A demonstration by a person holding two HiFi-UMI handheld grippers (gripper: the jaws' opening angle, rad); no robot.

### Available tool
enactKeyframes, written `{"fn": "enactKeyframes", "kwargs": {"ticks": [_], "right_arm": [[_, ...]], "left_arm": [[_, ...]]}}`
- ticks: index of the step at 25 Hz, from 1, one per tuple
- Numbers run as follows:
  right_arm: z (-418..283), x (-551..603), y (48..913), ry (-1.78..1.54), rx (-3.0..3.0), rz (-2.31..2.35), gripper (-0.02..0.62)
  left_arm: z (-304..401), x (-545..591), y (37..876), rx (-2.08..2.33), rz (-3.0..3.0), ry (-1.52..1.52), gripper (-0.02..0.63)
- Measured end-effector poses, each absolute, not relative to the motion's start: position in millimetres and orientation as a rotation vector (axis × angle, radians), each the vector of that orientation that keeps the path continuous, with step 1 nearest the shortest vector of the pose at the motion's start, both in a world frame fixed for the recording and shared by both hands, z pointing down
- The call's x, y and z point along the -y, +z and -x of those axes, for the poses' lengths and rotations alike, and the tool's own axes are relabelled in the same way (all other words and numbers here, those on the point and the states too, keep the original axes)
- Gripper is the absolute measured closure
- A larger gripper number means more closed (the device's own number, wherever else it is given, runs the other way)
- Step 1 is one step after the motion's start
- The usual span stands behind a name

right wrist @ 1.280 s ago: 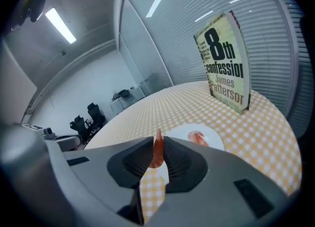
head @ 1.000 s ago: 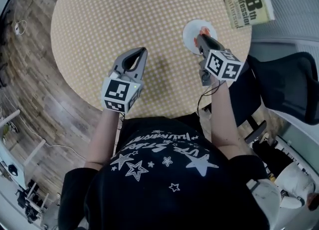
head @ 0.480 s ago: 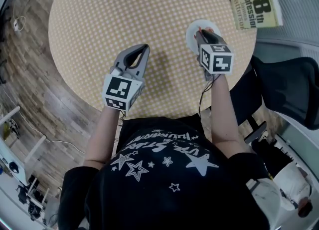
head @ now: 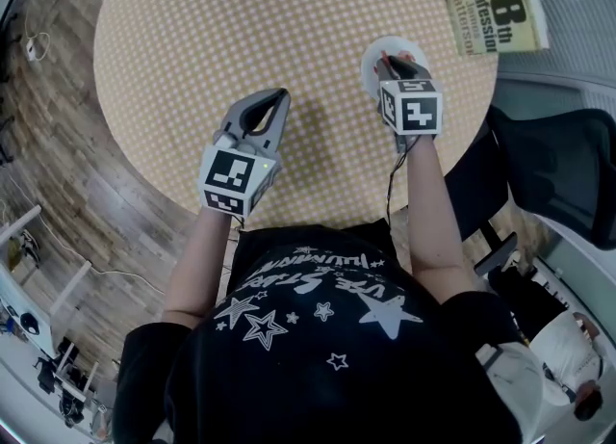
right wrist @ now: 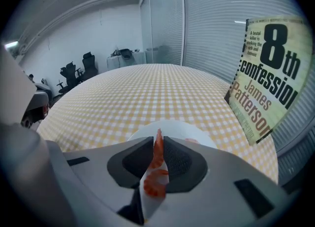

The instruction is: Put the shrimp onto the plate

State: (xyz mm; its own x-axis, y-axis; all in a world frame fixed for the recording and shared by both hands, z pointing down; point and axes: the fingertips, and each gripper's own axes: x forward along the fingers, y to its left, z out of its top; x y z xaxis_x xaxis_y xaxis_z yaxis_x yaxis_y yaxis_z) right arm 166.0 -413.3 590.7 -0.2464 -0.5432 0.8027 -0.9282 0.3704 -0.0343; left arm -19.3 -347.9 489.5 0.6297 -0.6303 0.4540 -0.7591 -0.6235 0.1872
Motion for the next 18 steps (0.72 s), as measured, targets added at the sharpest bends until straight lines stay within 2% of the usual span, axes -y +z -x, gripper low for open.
{"fn": "enactKeyframes", "kwargs": {"ticks": [18], "right_arm": [[-165.3,401.1,566.2,0.61,1.909,-1.344,0.526]], "left_arm": [[37.4,337.2,471.0,1.138,-2.518,0.454,0.604]]}}
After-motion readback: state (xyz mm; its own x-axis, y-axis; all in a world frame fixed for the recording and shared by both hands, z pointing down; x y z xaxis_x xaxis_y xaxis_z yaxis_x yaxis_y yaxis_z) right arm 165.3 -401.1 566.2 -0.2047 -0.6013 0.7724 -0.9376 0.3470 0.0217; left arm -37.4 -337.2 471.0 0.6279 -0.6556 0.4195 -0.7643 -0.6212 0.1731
